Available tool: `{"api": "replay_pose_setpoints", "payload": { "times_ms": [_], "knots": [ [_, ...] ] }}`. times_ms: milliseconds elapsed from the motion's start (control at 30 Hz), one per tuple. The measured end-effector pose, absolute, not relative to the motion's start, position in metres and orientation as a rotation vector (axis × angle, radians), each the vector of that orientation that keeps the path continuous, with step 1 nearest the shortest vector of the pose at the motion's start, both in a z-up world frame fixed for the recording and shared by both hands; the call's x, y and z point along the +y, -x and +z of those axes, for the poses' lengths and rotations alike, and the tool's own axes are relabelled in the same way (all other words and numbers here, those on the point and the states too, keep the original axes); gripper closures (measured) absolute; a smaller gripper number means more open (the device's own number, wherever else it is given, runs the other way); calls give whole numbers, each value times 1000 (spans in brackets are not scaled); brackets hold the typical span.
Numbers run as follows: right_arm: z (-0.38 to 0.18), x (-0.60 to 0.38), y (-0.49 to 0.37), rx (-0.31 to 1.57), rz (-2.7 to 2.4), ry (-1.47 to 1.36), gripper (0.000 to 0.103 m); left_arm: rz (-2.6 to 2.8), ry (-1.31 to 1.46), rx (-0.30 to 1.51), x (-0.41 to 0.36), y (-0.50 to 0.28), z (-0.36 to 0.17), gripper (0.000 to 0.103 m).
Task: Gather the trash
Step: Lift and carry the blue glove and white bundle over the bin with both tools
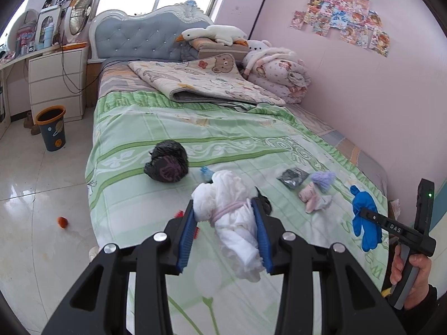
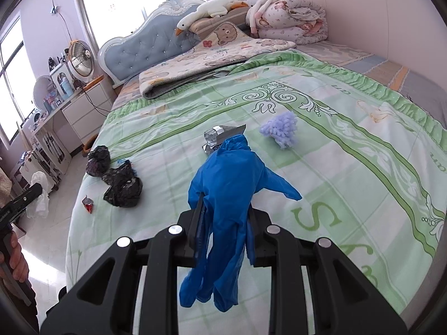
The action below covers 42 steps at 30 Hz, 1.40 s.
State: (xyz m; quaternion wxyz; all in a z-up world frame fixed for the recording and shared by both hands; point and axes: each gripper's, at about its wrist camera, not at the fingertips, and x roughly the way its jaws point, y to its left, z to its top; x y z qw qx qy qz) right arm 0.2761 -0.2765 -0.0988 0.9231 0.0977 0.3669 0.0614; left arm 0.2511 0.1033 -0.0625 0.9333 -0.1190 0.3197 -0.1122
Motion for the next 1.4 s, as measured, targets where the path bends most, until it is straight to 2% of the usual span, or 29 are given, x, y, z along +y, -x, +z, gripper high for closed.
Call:
{"api": "replay_pose_setpoints", "payload": {
  "times_ms": [667, 1400],
  "knots": [
    [-48, -302, -139, 670, 123, -167, 80, -468, 121, 628, -2, -164, -39, 66],
    [-39, -361, -21, 632, 23, -210, 80, -690, -41, 589, -108, -81, -15, 66]
  ]
}}
